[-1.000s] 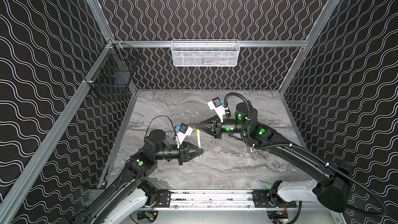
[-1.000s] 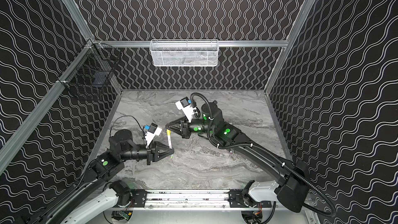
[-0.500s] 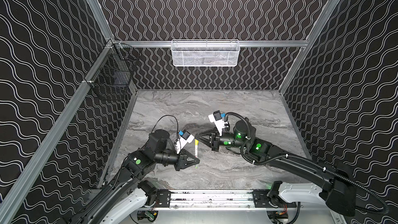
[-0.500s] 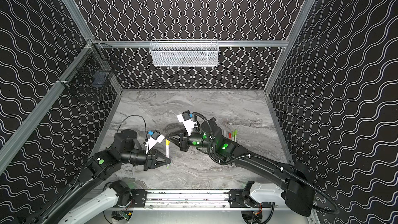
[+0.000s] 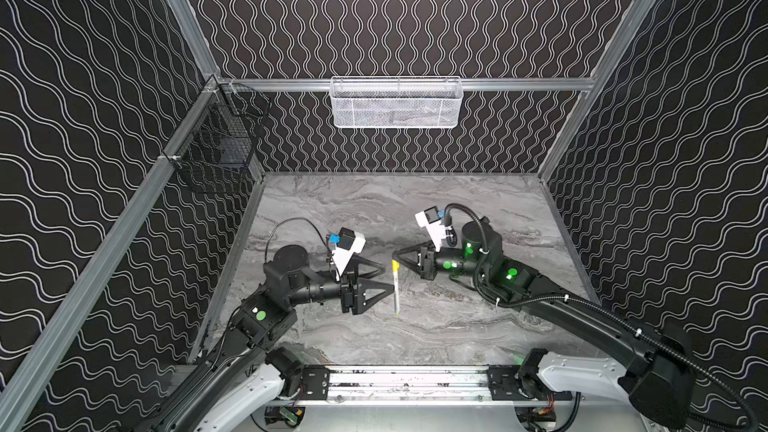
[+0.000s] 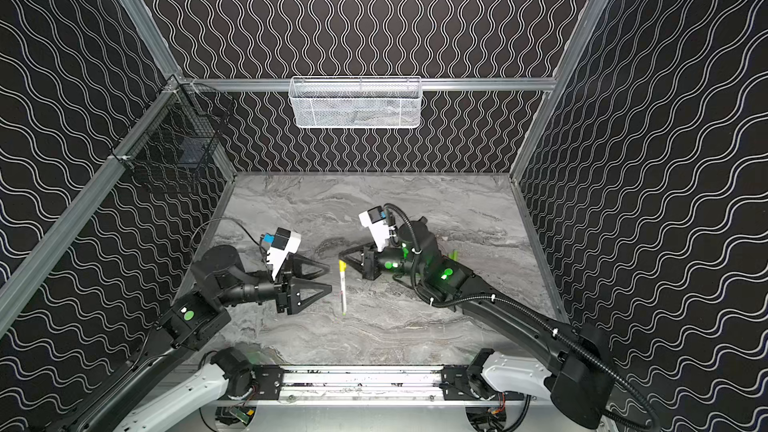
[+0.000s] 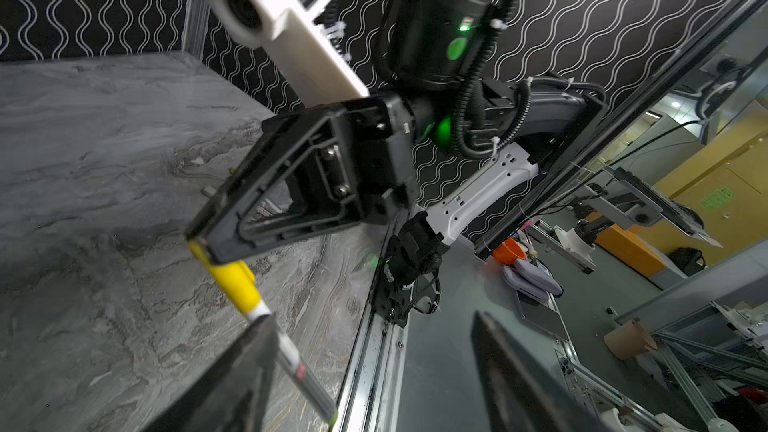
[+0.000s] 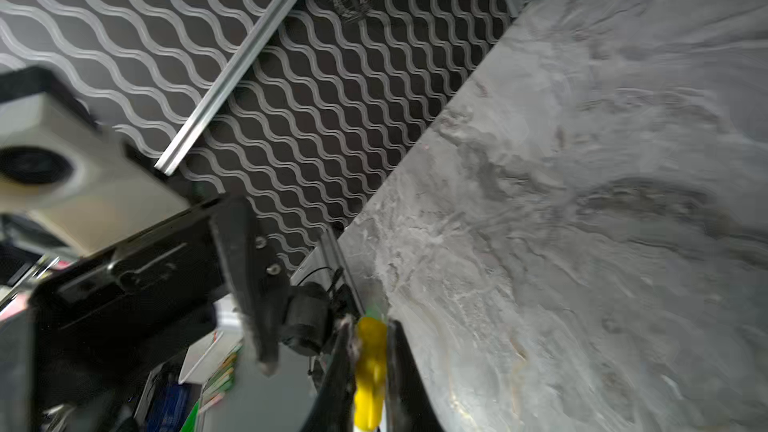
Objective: Insert the pens into the pen caps
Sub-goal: 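Open the left gripper while the right gripper lowers the capped marker onto the pile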
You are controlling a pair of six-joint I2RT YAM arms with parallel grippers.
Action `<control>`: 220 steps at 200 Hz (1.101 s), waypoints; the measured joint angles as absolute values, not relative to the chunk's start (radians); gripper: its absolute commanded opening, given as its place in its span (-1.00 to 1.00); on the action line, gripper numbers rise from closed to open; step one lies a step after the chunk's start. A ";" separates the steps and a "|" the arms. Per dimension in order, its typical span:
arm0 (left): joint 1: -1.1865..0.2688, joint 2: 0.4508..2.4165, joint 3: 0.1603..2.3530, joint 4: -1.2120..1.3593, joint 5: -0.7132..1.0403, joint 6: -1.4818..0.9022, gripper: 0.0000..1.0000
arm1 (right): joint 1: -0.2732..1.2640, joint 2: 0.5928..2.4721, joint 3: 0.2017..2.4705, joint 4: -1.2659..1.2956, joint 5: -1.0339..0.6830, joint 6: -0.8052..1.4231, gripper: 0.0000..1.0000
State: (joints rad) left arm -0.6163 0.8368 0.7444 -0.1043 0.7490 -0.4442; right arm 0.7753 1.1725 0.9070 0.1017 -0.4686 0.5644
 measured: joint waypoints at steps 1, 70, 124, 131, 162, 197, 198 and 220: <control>-0.616 0.835 0.744 -0.104 0.746 -0.444 0.97 | 0.769 1.171 0.907 0.099 -0.469 0.564 -1.00; -0.616 0.765 0.748 -0.208 0.664 -0.412 0.97 | 0.410 1.270 0.902 -0.099 -0.500 0.440 -1.00; -0.616 0.781 0.759 -0.271 0.621 -0.408 0.97 | 0.262 1.560 1.032 -0.356 -0.377 0.274 -1.00; -0.616 0.786 0.760 -0.272 0.620 -0.408 0.97 | 0.255 1.586 1.048 -0.376 -0.348 0.263 -1.00; -0.616 0.814 0.767 -0.274 0.622 -0.392 0.97 | 0.247 1.684 1.104 -0.440 -0.245 0.218 -0.89; -0.616 0.851 0.769 -0.272 0.630 -0.390 0.97 | 0.244 1.757 1.137 -0.480 -0.151 0.191 -0.86; -0.616 0.851 0.768 -0.272 0.630 -0.390 0.97 | 0.244 1.758 1.137 -0.481 -0.150 0.191 -0.86; -0.616 0.851 0.765 -0.263 0.633 -0.390 0.97 | 0.241 1.789 1.148 -0.500 -0.093 0.183 -0.85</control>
State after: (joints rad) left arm -0.6155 0.8509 0.7647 -0.2634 0.6334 -0.3901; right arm 0.2409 1.7885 1.1481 -0.5003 -0.0933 0.1825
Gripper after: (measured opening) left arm 0.986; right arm 0.120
